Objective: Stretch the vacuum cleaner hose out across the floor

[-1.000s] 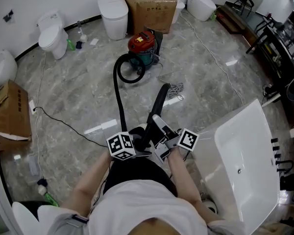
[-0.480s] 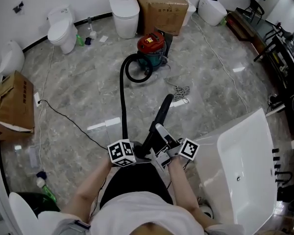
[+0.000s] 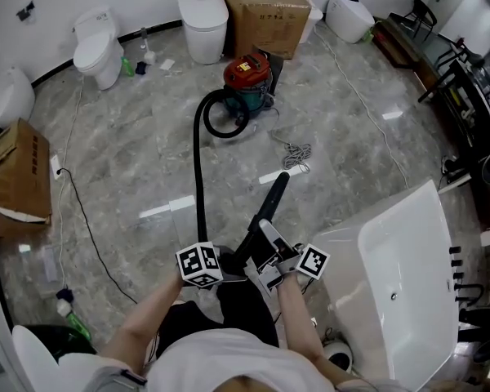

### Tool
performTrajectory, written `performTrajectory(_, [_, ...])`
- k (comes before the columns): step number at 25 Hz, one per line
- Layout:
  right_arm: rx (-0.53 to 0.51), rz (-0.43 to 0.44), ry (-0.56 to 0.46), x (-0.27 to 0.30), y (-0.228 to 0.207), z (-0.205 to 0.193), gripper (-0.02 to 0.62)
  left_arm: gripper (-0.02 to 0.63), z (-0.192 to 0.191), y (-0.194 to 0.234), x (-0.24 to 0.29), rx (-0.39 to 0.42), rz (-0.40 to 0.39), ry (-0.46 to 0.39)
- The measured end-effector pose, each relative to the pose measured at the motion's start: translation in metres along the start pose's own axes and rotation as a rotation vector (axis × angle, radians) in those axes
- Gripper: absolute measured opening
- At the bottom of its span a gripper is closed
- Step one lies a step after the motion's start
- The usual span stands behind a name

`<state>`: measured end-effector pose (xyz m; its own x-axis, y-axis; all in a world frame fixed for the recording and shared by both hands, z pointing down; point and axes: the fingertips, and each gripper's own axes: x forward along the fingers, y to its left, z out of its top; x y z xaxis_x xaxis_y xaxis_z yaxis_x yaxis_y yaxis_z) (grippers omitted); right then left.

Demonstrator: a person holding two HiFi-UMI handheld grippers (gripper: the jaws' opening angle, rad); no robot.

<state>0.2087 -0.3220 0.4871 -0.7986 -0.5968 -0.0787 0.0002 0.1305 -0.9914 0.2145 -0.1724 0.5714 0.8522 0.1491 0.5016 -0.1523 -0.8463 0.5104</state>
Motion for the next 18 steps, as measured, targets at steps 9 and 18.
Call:
performTrajectory(9, [-0.020,-0.027,-0.039,-0.002,0.016,-0.063,0.241,0.145,-0.042,-0.044,-0.033,0.033,-0.048,0.010])
performTrajectory(18, [-0.040,-0.002,-0.044,0.006,0.041,-0.160,0.241,0.146,-0.102,-0.104,-0.080,0.053,-0.044,-0.008])
